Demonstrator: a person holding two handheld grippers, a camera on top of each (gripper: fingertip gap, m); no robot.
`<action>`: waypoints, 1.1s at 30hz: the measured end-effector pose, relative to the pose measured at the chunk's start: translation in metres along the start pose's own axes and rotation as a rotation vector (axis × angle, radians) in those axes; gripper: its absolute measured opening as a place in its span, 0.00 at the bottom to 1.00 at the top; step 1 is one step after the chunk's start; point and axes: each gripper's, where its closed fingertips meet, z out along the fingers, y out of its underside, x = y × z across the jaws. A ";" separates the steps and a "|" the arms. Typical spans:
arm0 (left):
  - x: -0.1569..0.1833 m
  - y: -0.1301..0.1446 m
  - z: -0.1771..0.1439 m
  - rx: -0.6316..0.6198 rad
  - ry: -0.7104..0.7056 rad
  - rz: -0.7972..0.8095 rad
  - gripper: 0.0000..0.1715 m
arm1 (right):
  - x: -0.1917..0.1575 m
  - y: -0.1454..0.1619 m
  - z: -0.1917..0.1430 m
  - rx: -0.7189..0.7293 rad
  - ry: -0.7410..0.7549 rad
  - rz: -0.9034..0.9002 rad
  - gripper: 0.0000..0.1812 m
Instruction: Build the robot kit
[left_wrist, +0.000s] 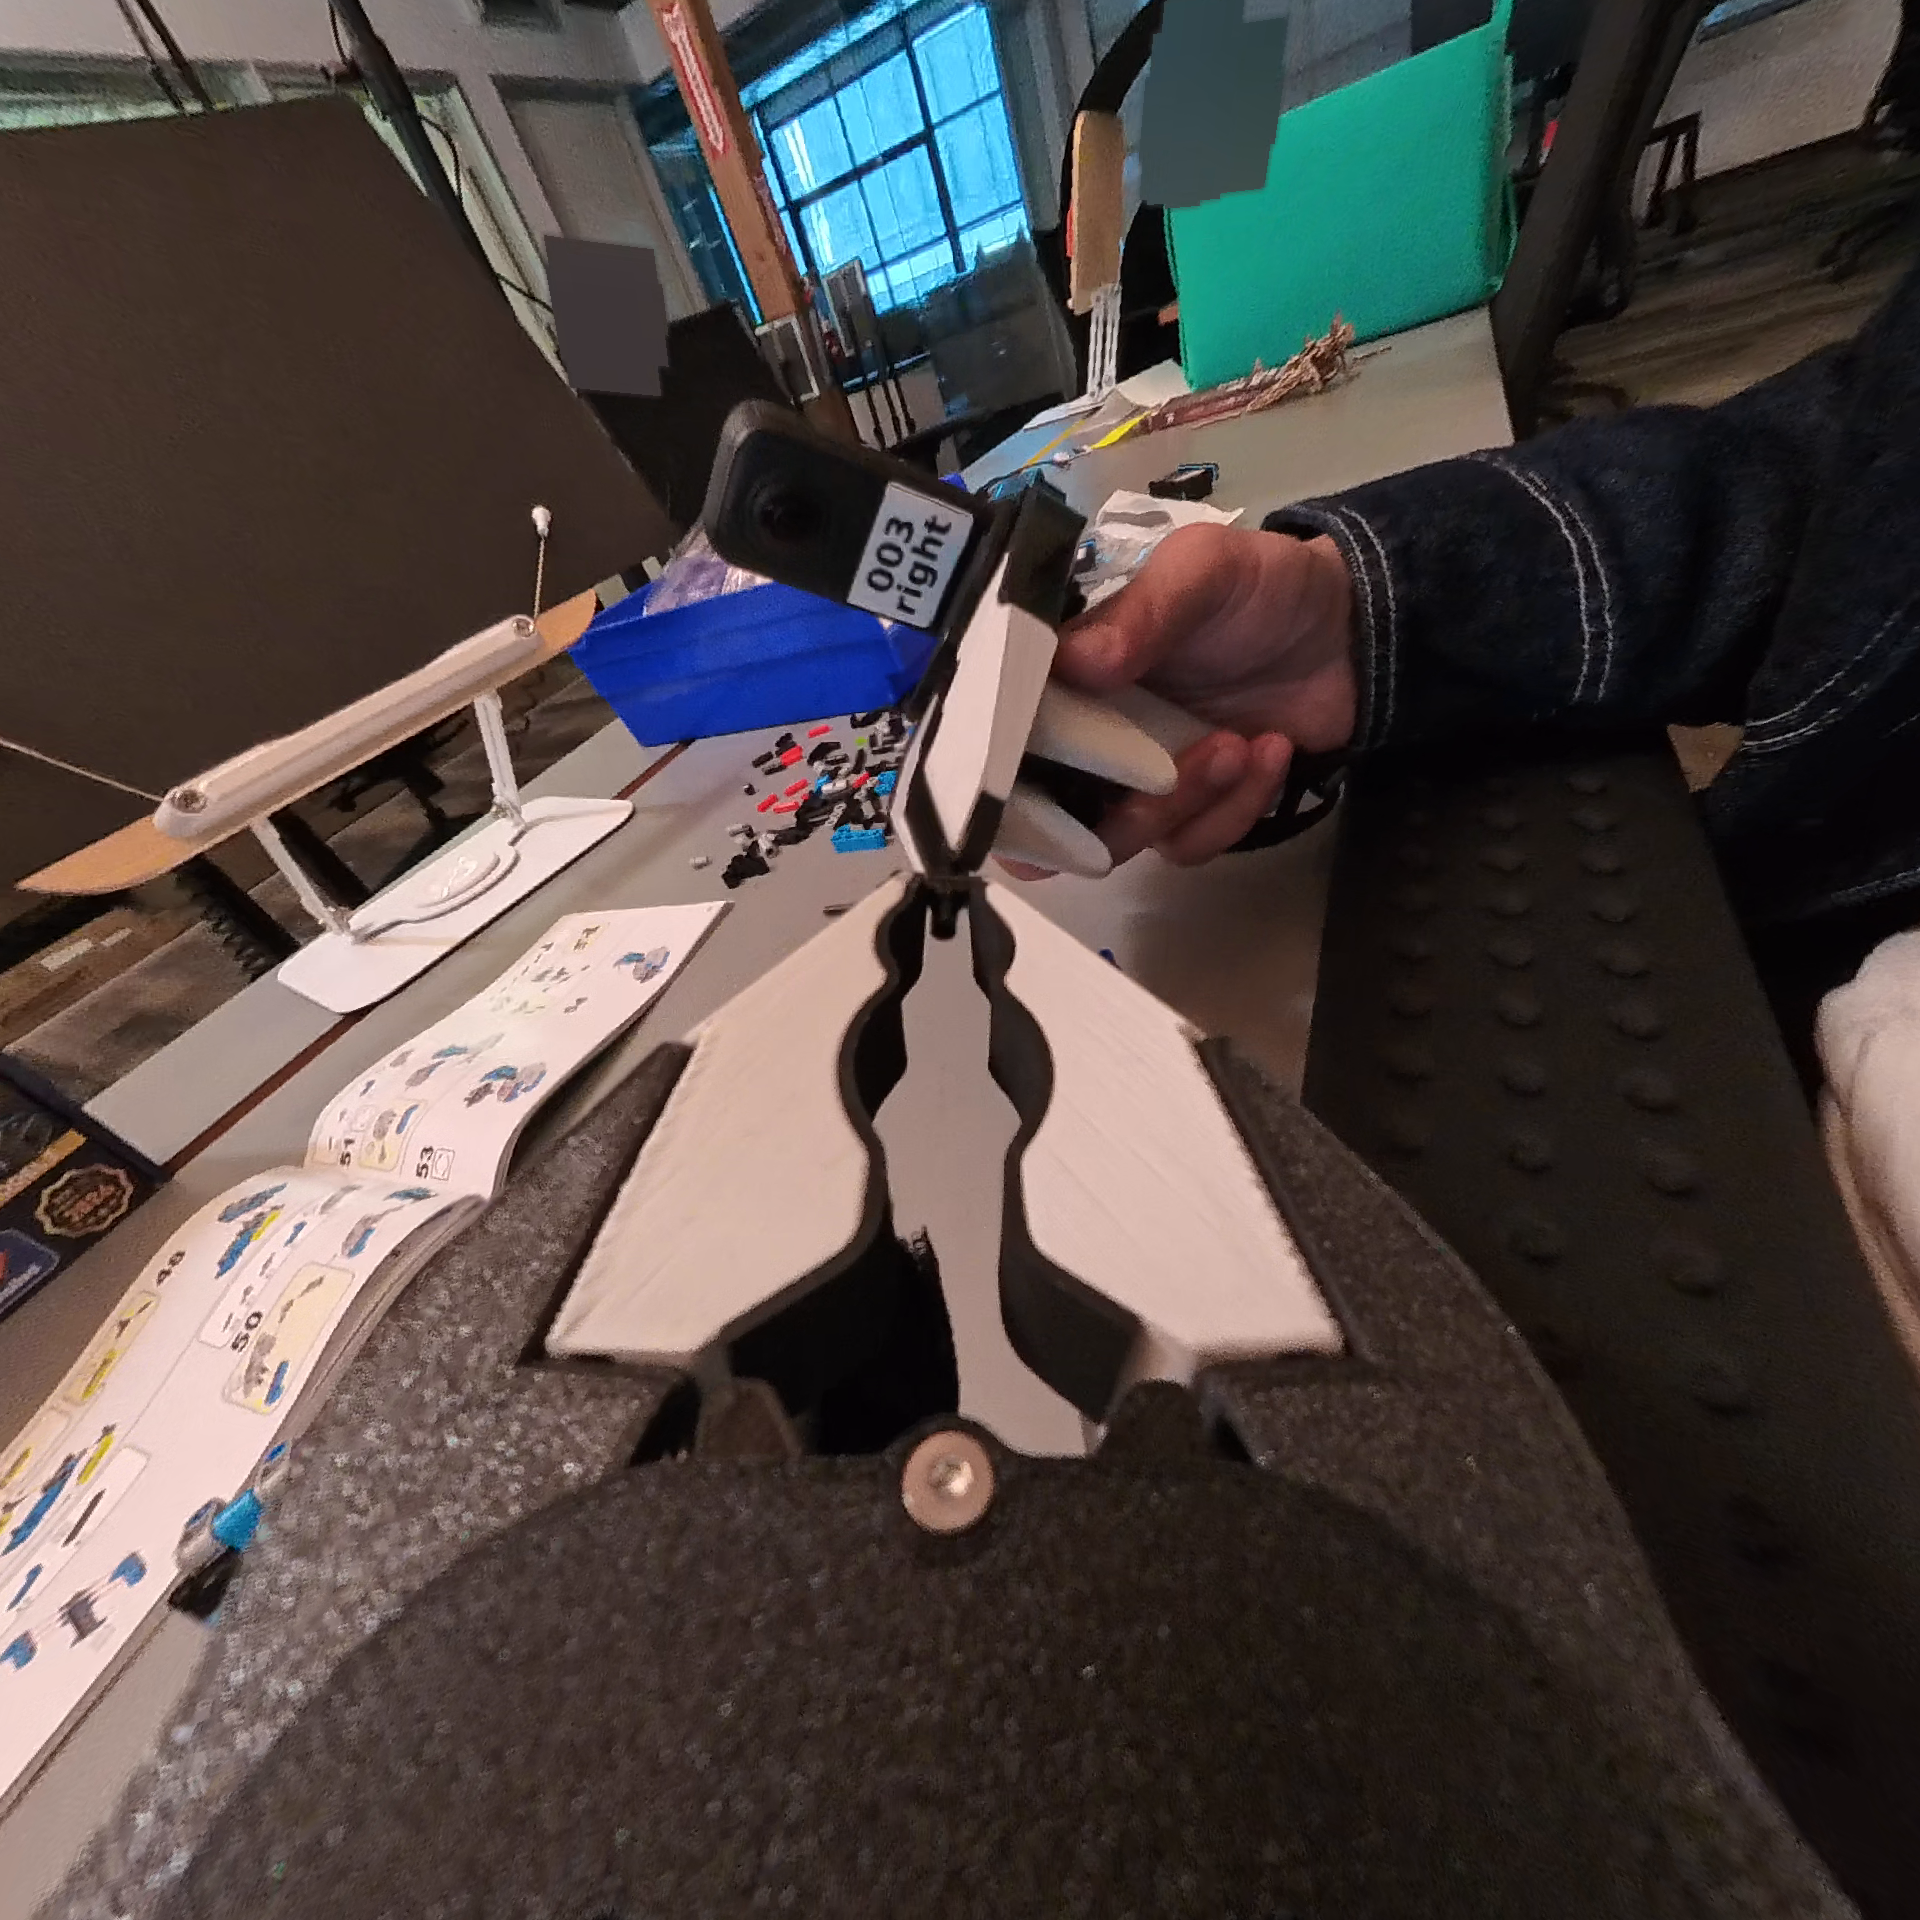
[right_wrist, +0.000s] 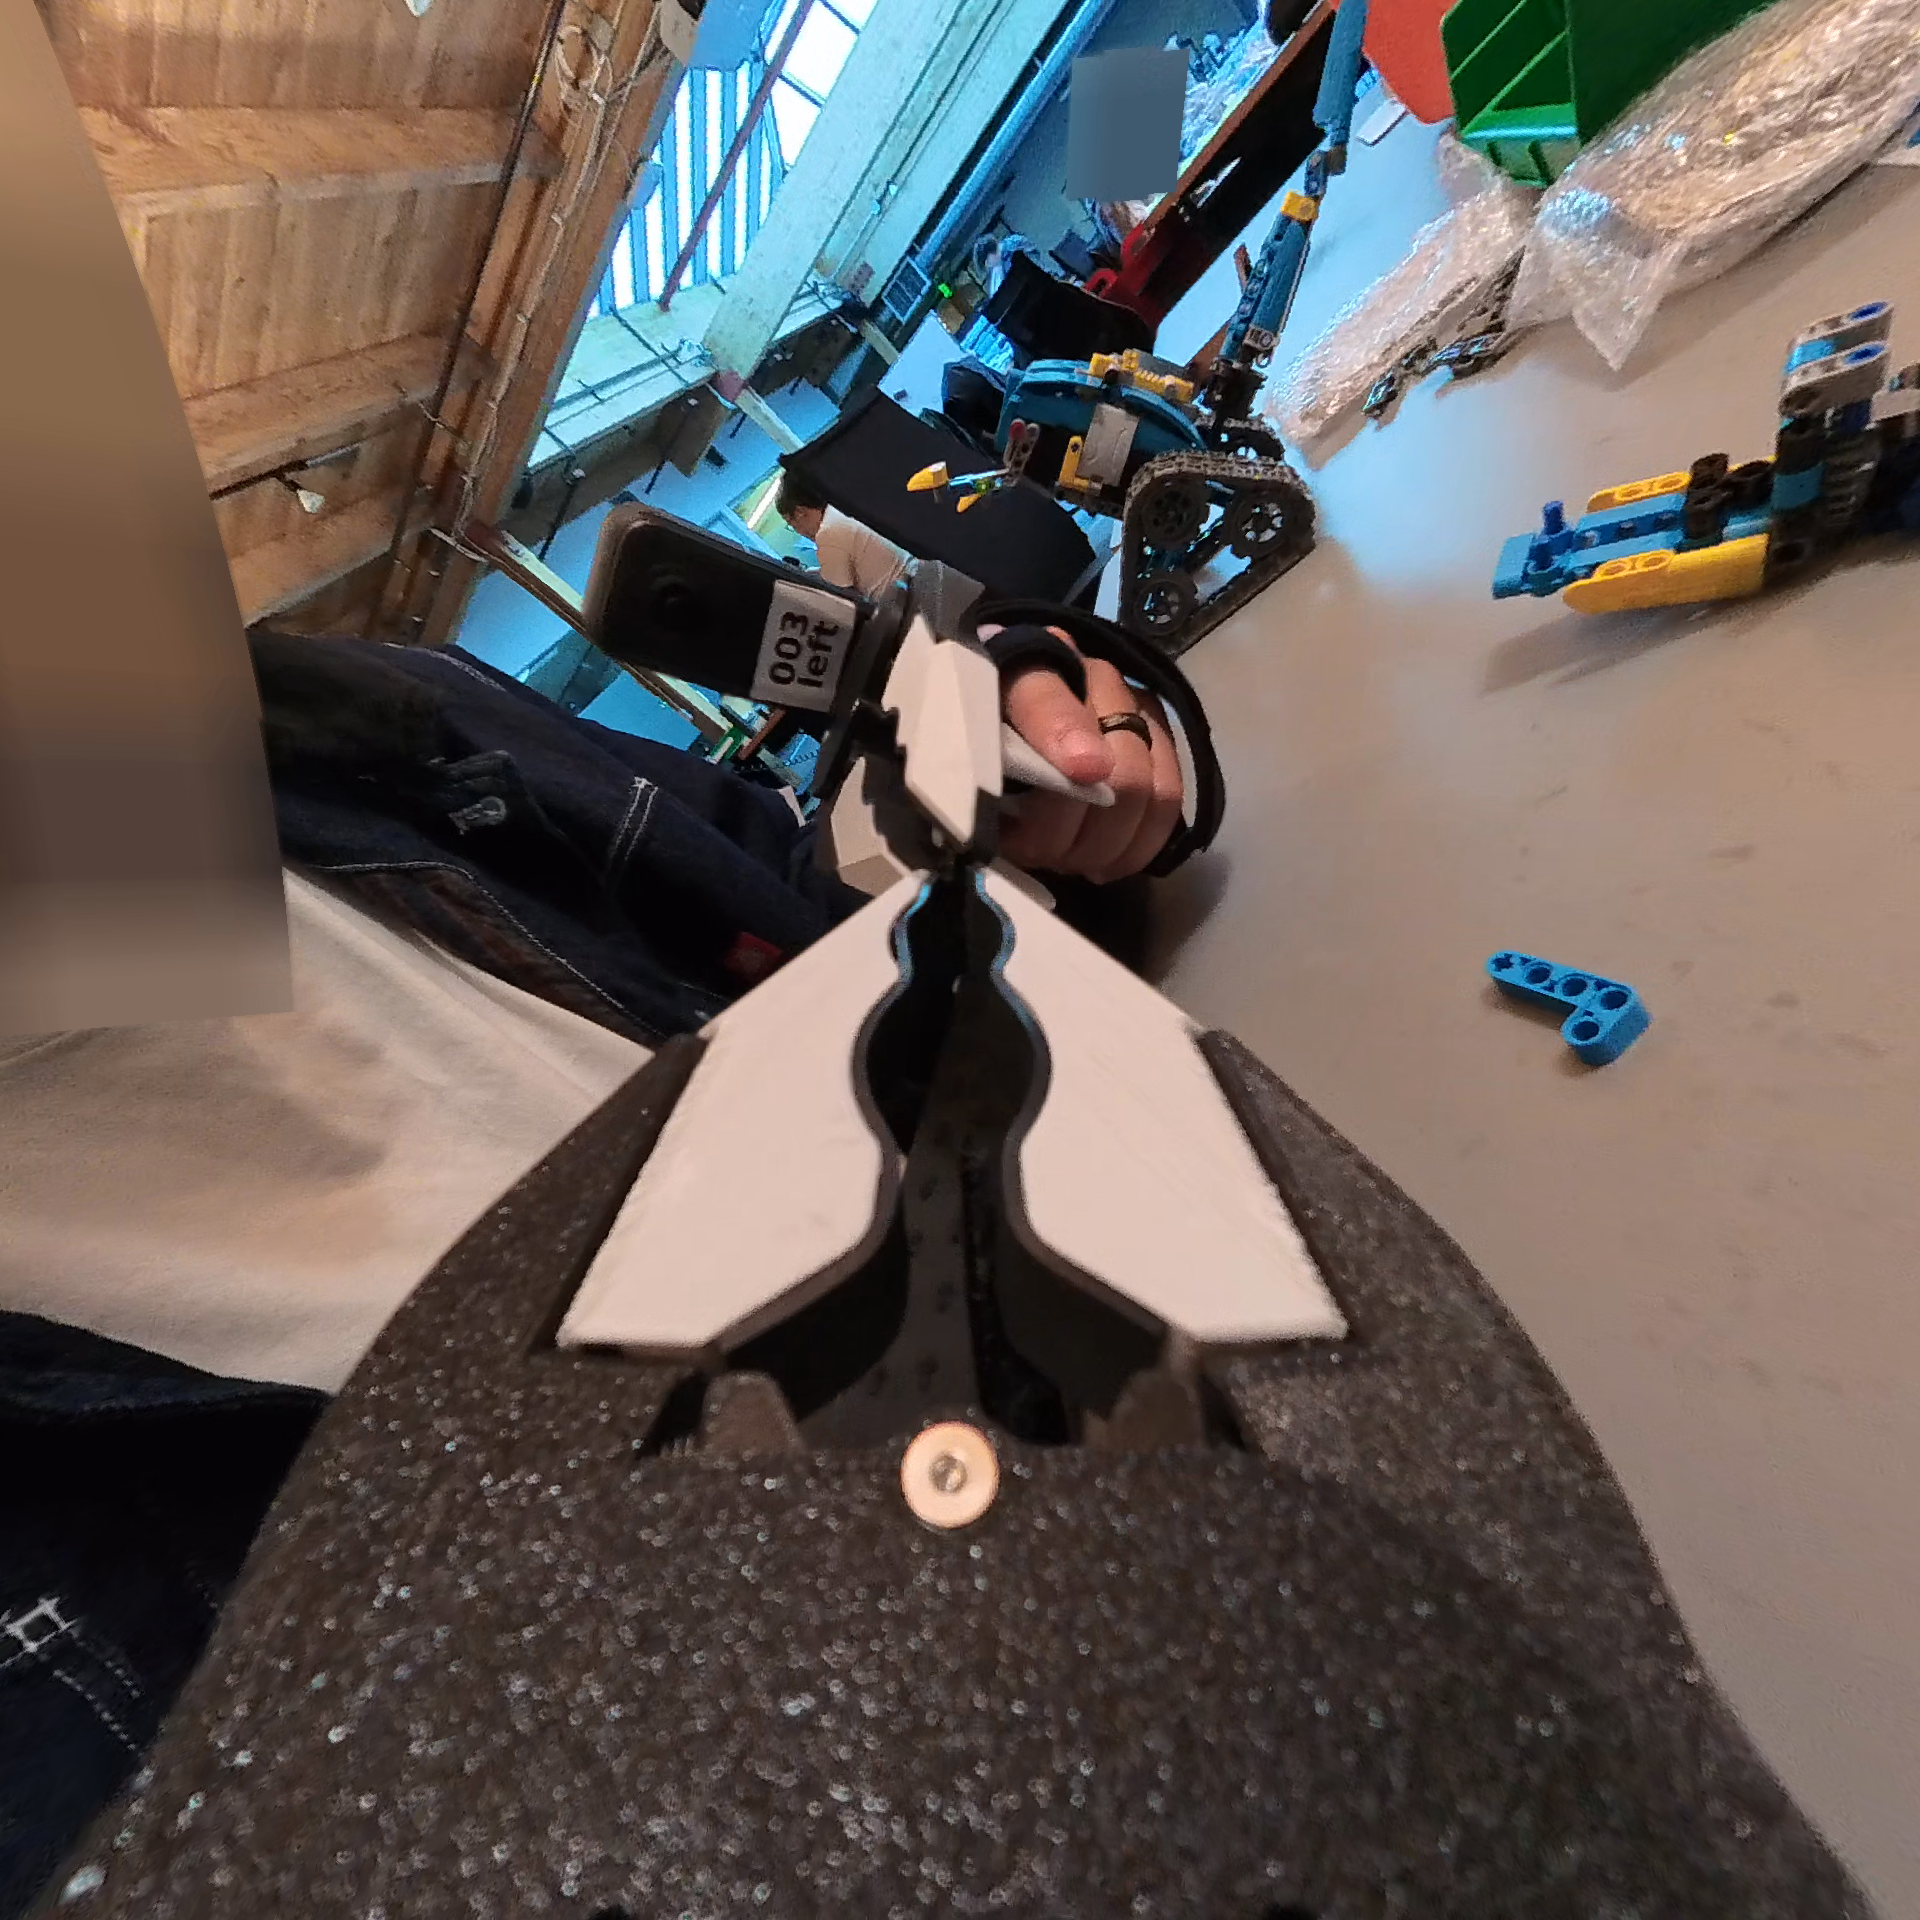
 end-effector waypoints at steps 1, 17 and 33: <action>-0.001 0.000 0.000 0.001 -0.005 -0.005 0.05 | -0.001 -0.002 -0.002 0.010 -0.011 0.012 0.02; 0.000 -0.005 -0.003 0.027 0.018 -0.029 0.03 | -0.002 -0.002 -0.007 0.014 -0.067 0.085 0.01; -0.002 0.056 0.007 -0.297 0.073 -0.197 0.03 | 0.054 0.056 -0.048 -0.718 0.723 -0.626 0.15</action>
